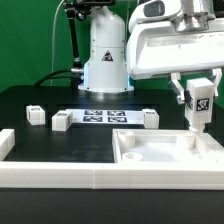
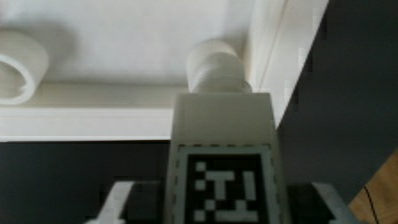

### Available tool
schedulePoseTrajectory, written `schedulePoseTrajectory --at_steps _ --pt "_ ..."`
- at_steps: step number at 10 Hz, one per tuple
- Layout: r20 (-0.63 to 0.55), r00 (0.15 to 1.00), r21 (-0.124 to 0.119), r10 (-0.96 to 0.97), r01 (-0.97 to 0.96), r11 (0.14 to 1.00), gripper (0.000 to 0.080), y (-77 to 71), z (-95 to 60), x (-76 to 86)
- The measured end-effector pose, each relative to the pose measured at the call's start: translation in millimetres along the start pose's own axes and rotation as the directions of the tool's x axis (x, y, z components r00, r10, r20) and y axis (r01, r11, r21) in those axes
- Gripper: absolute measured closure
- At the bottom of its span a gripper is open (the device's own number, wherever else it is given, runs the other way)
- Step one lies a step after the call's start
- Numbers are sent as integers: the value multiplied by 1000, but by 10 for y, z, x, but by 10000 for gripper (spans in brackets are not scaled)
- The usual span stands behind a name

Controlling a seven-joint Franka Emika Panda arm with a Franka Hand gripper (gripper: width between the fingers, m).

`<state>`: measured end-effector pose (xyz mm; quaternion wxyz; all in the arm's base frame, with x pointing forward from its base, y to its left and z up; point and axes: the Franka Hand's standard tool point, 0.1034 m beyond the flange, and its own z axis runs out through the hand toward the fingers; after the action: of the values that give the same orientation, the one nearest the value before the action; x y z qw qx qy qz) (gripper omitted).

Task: Assemble one leg

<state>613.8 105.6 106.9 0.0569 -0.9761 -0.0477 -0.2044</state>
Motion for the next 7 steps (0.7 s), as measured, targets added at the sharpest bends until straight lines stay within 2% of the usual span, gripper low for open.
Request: schedulePoseTrajectory --at_steps 5,6,7 --pt "3 1000 0 -2 2 1000 508 11 42 -7" --pt "9 1000 2 -6 6 1000 508 -17 97 -32" --pt "9 1000 5 -12 11 1000 508 -58 145 8"
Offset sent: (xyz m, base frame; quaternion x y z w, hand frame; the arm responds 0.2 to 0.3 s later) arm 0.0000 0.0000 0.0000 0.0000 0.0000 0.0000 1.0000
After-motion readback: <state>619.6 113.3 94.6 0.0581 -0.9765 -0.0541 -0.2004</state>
